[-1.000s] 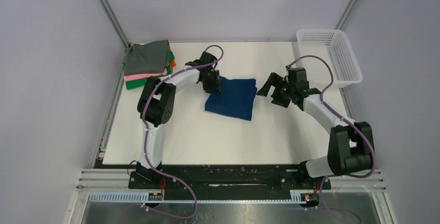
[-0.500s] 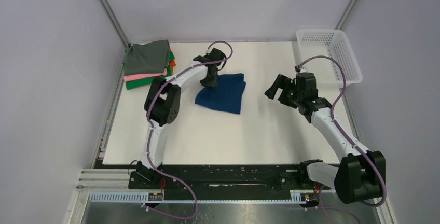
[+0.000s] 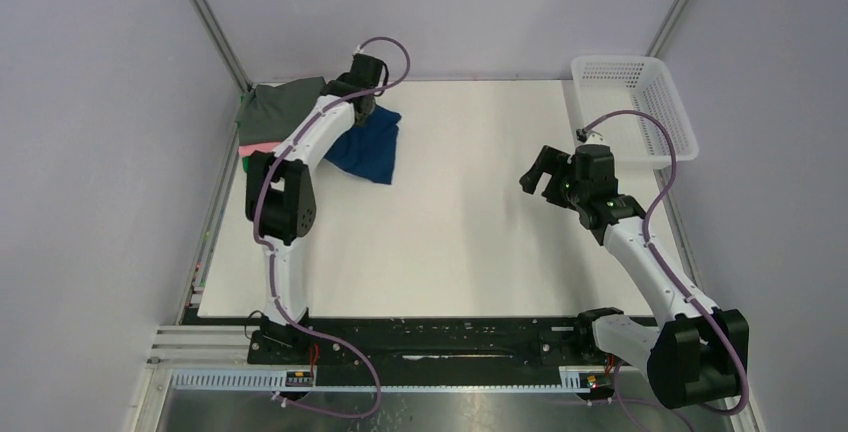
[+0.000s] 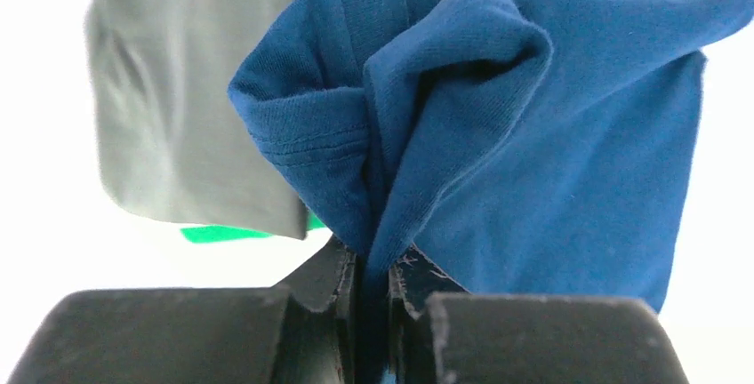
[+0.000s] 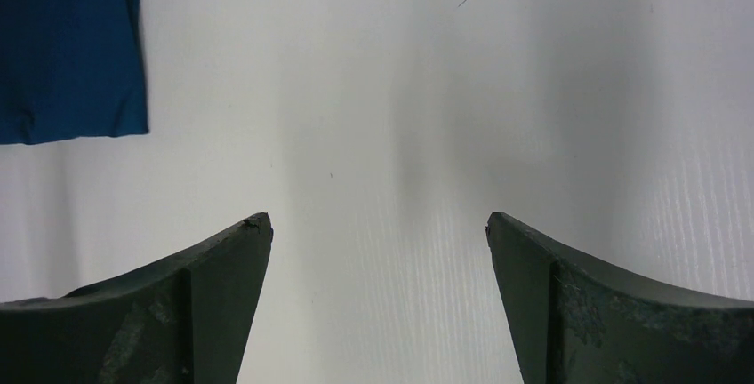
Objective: Fold and stack the t-shirts
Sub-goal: Put the neatly folded tshirt into the corner of the board with the left arm
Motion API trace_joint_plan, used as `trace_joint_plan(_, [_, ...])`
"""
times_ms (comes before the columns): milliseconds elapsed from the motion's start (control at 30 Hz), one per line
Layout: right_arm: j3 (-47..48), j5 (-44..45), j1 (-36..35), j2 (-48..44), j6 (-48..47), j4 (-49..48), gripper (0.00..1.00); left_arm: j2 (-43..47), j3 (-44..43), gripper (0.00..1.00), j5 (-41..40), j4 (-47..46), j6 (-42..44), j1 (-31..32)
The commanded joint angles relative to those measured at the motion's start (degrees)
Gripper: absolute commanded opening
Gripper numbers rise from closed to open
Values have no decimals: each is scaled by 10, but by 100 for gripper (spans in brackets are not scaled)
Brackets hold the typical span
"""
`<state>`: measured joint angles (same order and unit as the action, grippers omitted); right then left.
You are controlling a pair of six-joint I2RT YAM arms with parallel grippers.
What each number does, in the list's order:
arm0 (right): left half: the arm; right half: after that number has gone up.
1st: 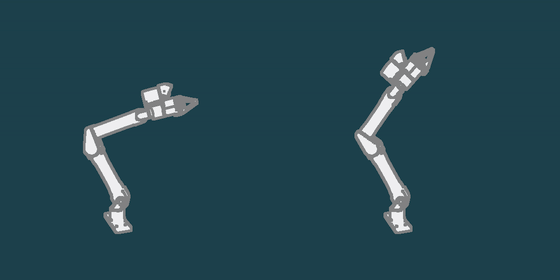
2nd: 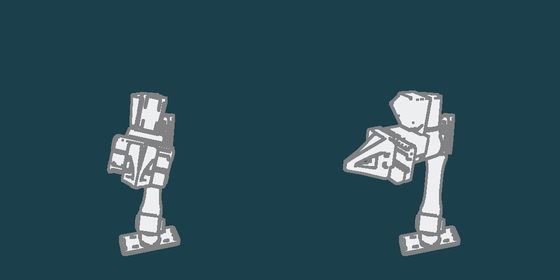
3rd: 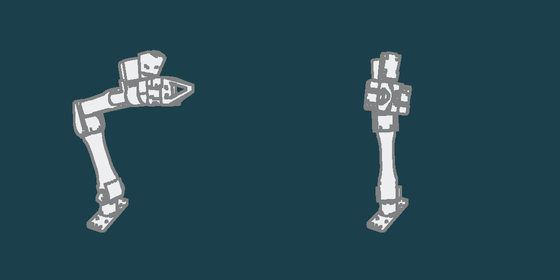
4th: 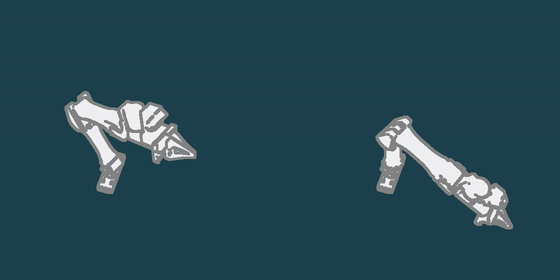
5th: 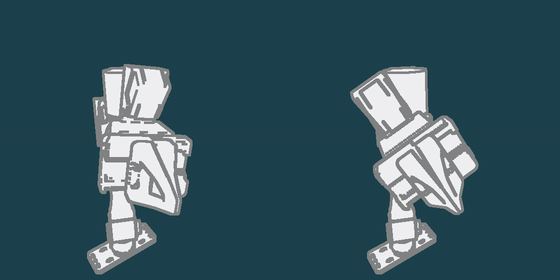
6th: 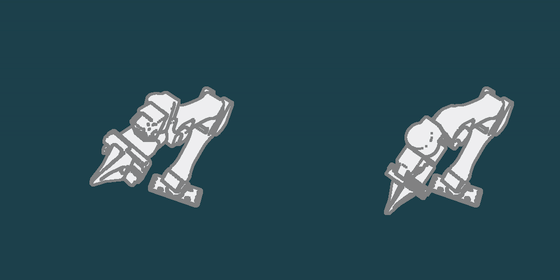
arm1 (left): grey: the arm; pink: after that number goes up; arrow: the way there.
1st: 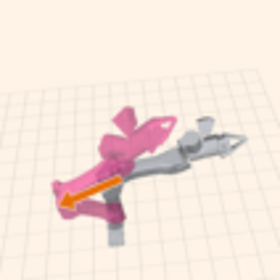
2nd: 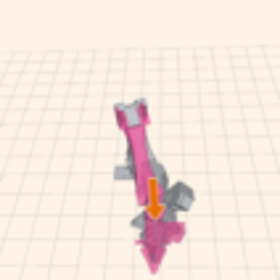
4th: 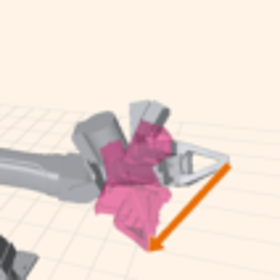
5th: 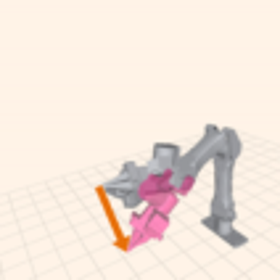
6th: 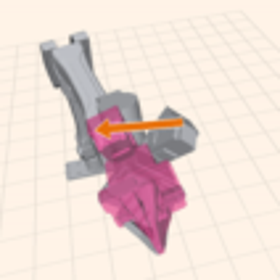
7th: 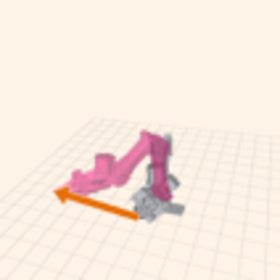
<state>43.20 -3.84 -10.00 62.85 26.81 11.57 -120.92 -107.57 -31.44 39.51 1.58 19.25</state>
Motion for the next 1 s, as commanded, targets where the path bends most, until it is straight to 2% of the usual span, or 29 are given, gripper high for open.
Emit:
trace_joint_plan(0, [14,17,2,9,-10,7,99,66,-44,0,2,-27,84,-22])
trace_joint_plan(100, [19,16,2,17,-9,12,99,73,-68,0,20,-13,106,-39])
trace_joint_plan(233, [24,17,2,23,-8,17,99,63,-149,0,57,46,102,-64])
trace_joint_plan(433, [28,19,2,28,-6,23,100,61,-220,0,68,84,100,-80])
trace_joint_plan(700, [35,22,2,43,-3,27,100,62,-260,0,105,95,77,-116])
trace_joint_plan(967, [42,22,2,64,1,32,100,3,-296,0,118,94,62,-177])
